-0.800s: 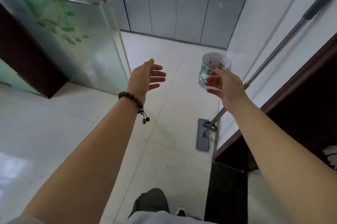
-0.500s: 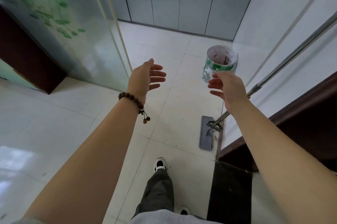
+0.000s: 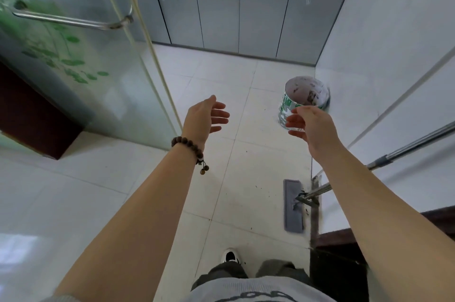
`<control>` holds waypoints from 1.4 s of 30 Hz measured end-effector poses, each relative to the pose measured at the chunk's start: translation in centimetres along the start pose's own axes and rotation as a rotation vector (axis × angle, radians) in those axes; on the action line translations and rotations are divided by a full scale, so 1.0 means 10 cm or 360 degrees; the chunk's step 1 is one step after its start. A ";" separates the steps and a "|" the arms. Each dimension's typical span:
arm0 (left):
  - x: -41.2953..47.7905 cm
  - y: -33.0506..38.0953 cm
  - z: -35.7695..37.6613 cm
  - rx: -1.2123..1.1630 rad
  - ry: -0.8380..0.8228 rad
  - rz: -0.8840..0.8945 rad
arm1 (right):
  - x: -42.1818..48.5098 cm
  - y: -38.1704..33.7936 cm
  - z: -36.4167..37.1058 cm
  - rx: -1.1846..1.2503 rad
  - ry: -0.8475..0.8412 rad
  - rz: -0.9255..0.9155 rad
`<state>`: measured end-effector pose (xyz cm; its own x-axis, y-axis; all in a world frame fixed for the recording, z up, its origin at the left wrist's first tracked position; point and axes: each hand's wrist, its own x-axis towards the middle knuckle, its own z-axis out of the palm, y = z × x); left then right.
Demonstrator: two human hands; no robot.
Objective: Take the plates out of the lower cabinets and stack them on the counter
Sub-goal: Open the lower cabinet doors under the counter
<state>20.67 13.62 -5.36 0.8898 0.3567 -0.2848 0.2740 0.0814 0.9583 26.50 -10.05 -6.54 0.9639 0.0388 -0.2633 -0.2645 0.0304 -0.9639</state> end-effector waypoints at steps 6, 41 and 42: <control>0.55 0.14 0.03 0.0032 -0.0042 -0.0014 | 0.49 -0.15 0.13 -0.0002 0.0047 0.0000; 5.13 1.25 0.90 -0.0141 0.0085 -0.0159 | 5.24 -1.03 0.84 -0.0156 0.0026 0.0082; 5.30 1.29 0.86 -0.0147 0.0083 -0.0155 | 5.39 -1.07 0.94 -0.0162 0.0024 0.0075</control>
<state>74.48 25.56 -8.27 0.8399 0.3904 -0.3770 0.3212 0.2025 0.9251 81.01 1.07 -10.06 0.9511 0.0225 -0.3080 -0.3057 -0.0726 -0.9494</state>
